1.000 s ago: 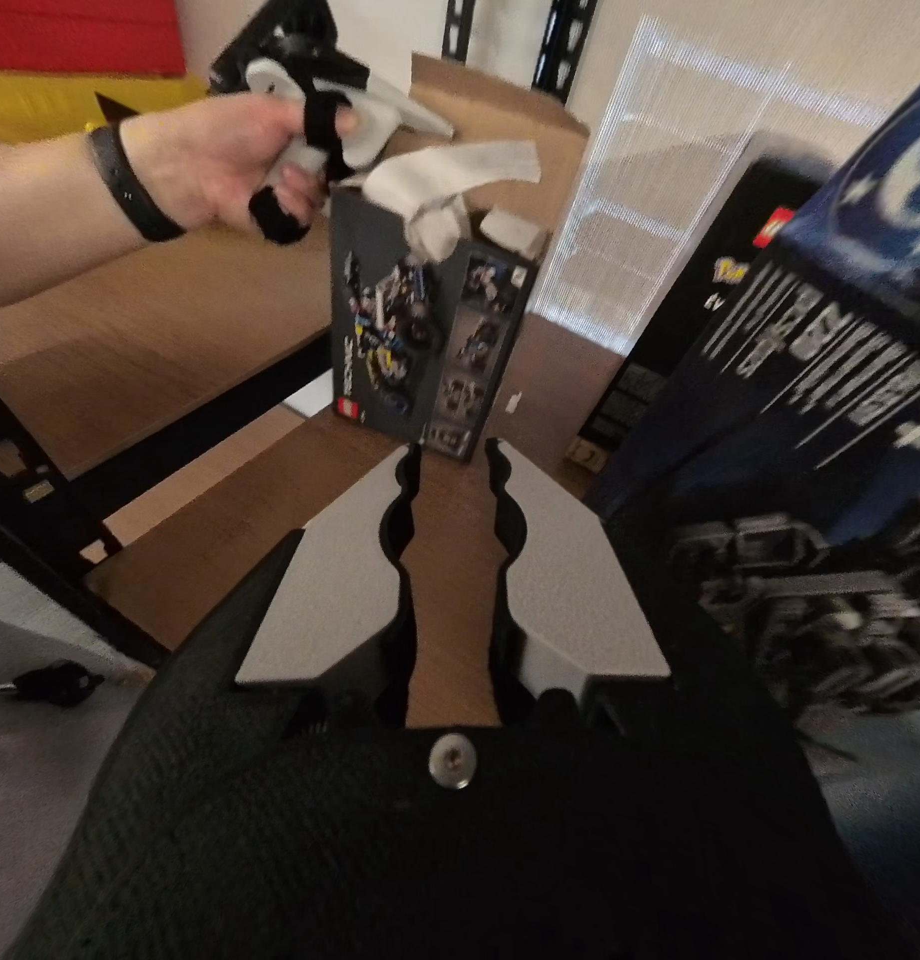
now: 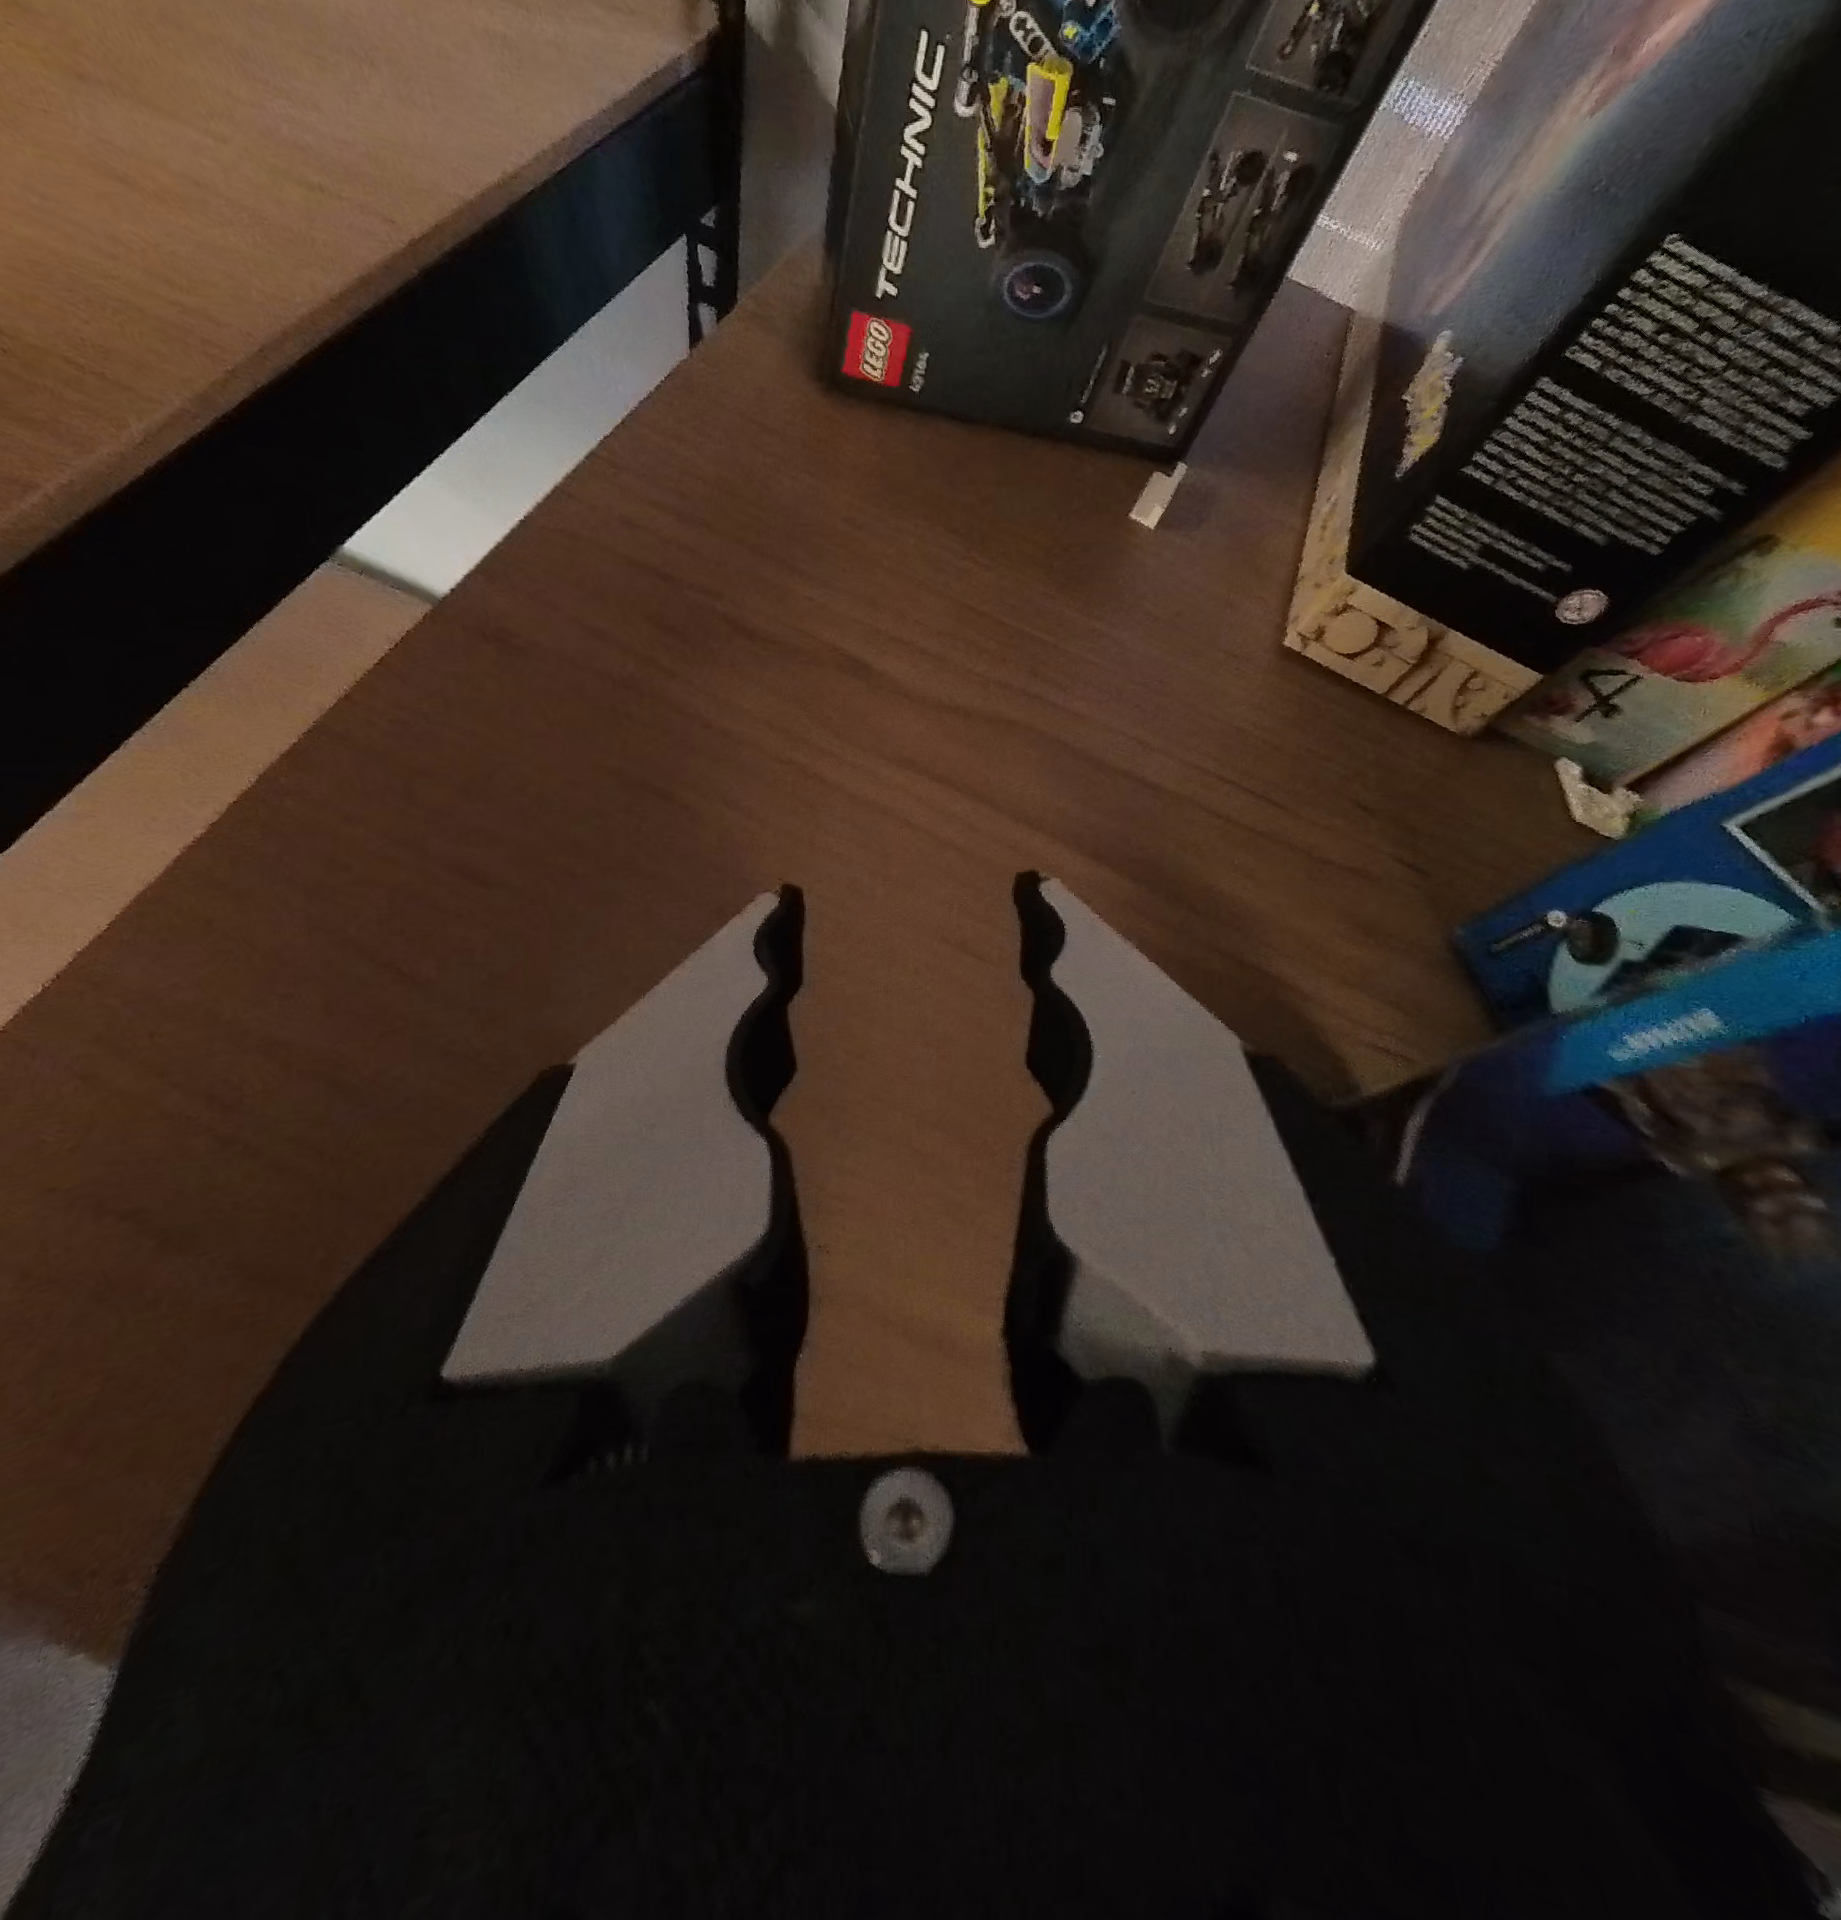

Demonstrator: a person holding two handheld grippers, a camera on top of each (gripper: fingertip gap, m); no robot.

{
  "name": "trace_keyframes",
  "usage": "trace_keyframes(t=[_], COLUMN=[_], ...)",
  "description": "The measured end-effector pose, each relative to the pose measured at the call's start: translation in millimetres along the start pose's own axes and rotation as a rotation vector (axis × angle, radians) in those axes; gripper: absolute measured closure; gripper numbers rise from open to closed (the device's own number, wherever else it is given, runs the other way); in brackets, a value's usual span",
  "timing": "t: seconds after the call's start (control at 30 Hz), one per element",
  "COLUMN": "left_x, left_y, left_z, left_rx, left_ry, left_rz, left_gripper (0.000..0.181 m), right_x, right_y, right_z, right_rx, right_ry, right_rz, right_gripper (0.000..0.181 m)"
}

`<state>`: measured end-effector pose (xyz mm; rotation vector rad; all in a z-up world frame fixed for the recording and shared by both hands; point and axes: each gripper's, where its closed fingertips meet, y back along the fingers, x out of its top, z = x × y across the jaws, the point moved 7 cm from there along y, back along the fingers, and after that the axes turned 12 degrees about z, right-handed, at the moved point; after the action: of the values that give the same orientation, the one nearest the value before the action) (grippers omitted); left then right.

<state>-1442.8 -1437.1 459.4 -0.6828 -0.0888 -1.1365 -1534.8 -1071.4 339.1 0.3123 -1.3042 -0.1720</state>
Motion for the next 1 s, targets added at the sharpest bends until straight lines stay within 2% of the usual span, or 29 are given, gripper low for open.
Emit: trace_keyframes(t=[0.13,0.23,0.37,0.43,0.5,0.6,0.7,0.87,0.97,1.0], left_x=[3.9,8.0,8.4,4.6,-1.8,-16.0,-31.3,-43.8,-44.2,-43.9], left_y=[16.6,29.7,49.4,61.9,75.5,97.5,121.1,160.9,181.0,186.8], left_z=[-4.9,2.0,11.3,12.5,13.5,17.0,26.5,53.7,66.5,69.7], left_rx=[0.030,0.021,0.029,0.052,0.068,0.085,0.094,0.070,0.065,0.066], left_ry=[-0.172,-0.223,-0.234,-0.237,-0.229,-0.212,-0.214,-0.249,-0.265,-0.265], left_rz=[-0.073,-0.130,-0.214,-0.252,-0.282,-0.336,-0.405,-0.455,-0.459,-0.461], left_gripper=[0.116,0.109,0.114,0.118,0.121,0.125,0.128,0.132,0.135,0.136], right_x=[-3.0,-3.5,20.7,34.2,44.0,45.4,35.2,19.2,19.7,20.1], right_y=[-18.3,-34.7,-68.2,-92.9,-120.6,-159.0,-187.9,-209.3,-209.5,-207.2], right_z=[-0.2,4.2,9.3,21.5,40.0,70.1,86.8,94.3,91.2,88.8], right_rx=[-0.008,-0.039,-0.002,-0.010,-0.040,-0.120,-0.151,-0.149,-0.086,-0.068], right_ry=[-0.054,-0.063,-0.107,-0.115,-0.075,-0.056,-0.124,-0.215,-0.262,-0.277], right_rz=[-0.022,-0.064,0.016,0.042,0.040,-0.018,-0.087,-0.169,-0.170,-0.170], right_gripper=[0.139,0.133,0.124,0.126,0.135,0.143,0.152,0.157,0.178,0.179])
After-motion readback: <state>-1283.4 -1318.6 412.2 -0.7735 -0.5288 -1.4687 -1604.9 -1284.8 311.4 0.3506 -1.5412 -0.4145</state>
